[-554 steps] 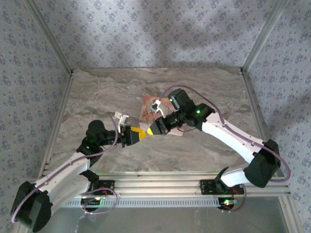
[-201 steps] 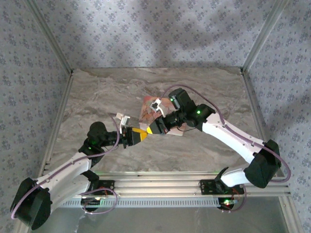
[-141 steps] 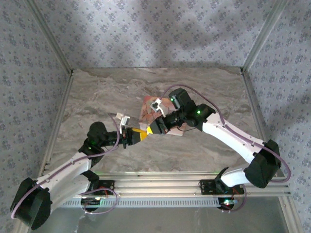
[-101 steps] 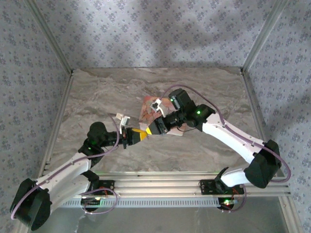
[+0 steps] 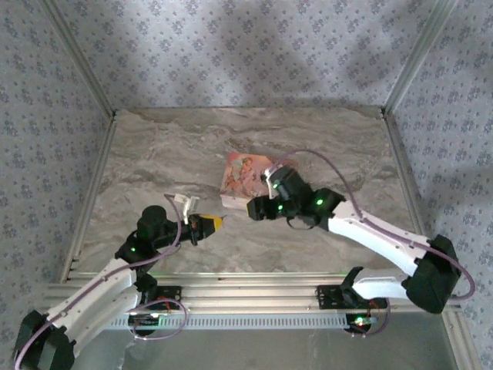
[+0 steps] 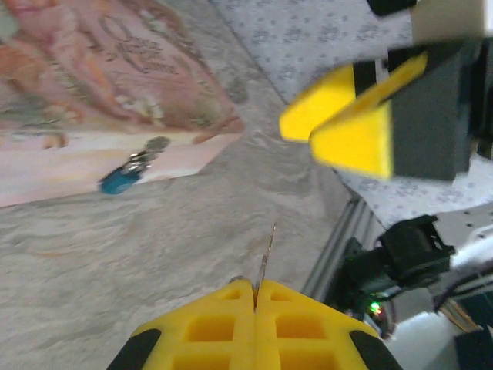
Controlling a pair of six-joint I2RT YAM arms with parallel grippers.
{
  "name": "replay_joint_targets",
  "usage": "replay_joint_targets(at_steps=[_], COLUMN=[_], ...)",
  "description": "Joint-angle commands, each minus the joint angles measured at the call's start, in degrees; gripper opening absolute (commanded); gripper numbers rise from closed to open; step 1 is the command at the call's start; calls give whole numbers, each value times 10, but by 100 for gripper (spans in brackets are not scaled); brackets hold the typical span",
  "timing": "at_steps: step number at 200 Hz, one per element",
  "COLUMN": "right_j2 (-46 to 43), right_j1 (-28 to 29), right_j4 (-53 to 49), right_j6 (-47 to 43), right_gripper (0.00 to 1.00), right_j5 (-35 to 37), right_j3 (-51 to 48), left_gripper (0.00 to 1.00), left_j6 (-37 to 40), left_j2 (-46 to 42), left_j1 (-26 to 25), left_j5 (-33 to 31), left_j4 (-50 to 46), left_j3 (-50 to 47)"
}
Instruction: Unlock a padlock with a key
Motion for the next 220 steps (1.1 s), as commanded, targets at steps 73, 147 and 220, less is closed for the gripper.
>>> replay_joint_targets(at_steps=[73, 147, 220], right_j2=[214, 307, 333], right_j1=[52, 31, 9], right_j4=[18, 34, 40], right_j6=[174, 190, 181], right_gripper=[58, 53, 45], right_j5=[303, 288, 268], right_j3=[51, 101, 115], left_gripper=[0, 0, 0], left_j6=[32, 44, 46], left_j2=[-28, -14, -13], left_j1=[4, 5, 5], left_j5=[-55, -42, -40], left_j4=[-102, -94, -86], left_j3=[-13, -9, -13])
